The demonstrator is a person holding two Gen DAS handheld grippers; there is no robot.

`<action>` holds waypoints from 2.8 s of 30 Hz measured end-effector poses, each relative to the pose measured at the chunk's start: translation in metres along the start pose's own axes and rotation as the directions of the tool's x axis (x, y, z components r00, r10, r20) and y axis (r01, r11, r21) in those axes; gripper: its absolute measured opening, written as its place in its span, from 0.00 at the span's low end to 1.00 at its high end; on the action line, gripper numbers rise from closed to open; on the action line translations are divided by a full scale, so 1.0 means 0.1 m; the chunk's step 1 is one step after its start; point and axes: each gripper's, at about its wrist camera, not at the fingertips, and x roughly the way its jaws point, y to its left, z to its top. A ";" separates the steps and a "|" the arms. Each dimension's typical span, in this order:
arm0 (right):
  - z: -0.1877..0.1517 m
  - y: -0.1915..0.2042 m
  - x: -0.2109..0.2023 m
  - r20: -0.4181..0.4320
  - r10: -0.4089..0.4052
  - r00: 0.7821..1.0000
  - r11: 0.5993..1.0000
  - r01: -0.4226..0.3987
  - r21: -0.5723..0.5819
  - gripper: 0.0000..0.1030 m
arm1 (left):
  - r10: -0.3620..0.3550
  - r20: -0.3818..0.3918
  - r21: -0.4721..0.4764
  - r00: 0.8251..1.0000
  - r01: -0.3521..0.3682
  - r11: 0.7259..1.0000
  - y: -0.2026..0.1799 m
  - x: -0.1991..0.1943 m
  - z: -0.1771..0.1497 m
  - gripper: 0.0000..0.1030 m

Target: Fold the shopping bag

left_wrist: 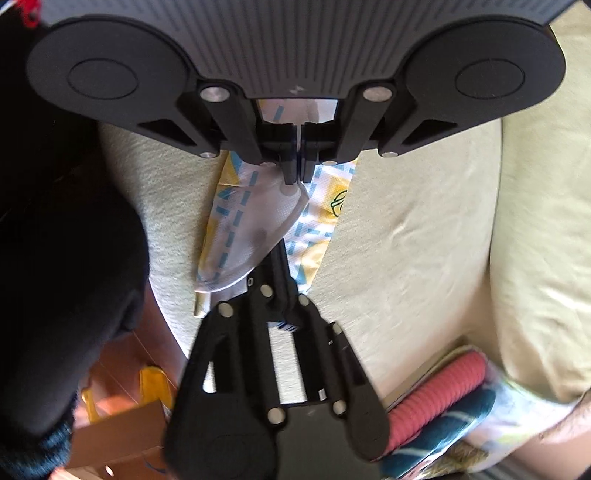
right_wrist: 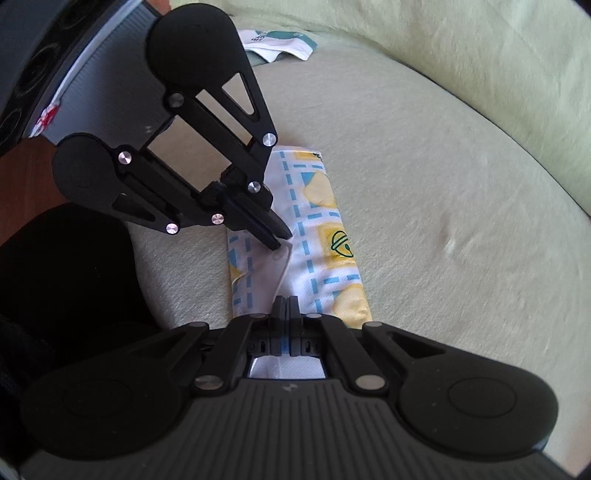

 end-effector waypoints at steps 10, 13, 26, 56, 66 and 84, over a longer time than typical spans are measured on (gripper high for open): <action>-0.01 -0.10 -0.04 0.025 0.021 0.999 0.994 -0.024 0.108 0.00 | -0.129 0.053 -0.223 0.990 0.137 0.965 0.33 -0.06 -0.13 0.00; -0.02 -0.14 -0.07 0.037 0.021 0.999 0.988 -0.026 0.153 0.00 | -0.127 0.063 -0.235 0.990 0.139 0.962 0.32 -0.08 -0.15 0.00; 0.01 0.60 0.07 0.125 -0.211 0.970 0.966 0.226 -0.124 0.00 | -0.142 0.073 -0.262 0.987 0.156 0.952 0.31 -0.16 -0.27 0.00; 0.16 0.86 0.39 0.081 -0.397 0.914 0.884 0.404 -0.234 0.03 | -0.133 0.080 -0.387 0.988 0.154 0.909 0.75 0.12 -0.23 0.00; 0.29 0.94 0.57 0.027 -0.489 0.872 0.853 0.484 -0.198 0.03 | -0.131 0.092 -0.407 0.987 0.158 0.900 0.73 0.20 -0.30 0.00; 0.67 0.90 0.77 -0.197 -0.457 0.868 0.880 0.409 -0.240 0.05 | -0.114 0.159 -0.449 0.981 0.174 0.876 0.64 0.15 -0.47 0.00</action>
